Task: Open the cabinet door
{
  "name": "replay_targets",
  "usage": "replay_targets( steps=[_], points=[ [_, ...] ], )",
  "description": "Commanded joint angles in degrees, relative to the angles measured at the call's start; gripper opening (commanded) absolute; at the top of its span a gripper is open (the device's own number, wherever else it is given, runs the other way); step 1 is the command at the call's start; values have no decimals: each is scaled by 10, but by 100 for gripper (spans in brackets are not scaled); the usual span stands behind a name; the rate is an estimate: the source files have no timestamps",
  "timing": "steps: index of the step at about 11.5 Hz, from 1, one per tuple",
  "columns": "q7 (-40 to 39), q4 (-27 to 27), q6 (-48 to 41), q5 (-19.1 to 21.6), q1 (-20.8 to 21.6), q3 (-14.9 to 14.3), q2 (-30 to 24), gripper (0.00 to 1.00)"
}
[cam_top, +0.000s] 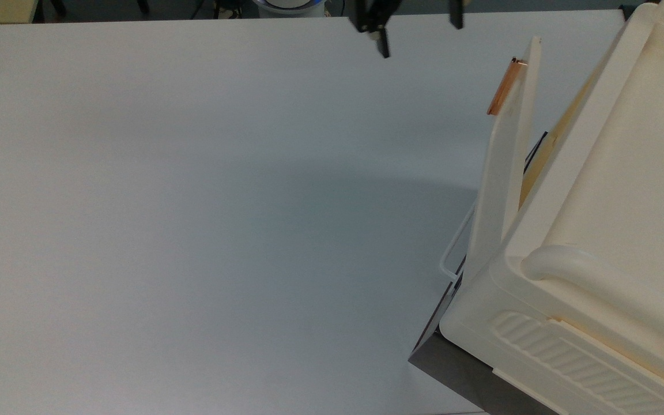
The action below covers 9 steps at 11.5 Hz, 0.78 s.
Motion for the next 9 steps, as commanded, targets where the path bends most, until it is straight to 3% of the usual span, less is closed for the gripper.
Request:
replay_targets(
  steps=[1,3,6,9],
  points=[
    [45,-5,100,-3,23,23,3,100],
    [67,-5,124,-6,23,49,3,100],
    [82,-5,125,-12,24,65,6,100],
    [105,-6,169,-67,23,69,30,100]
  ],
)
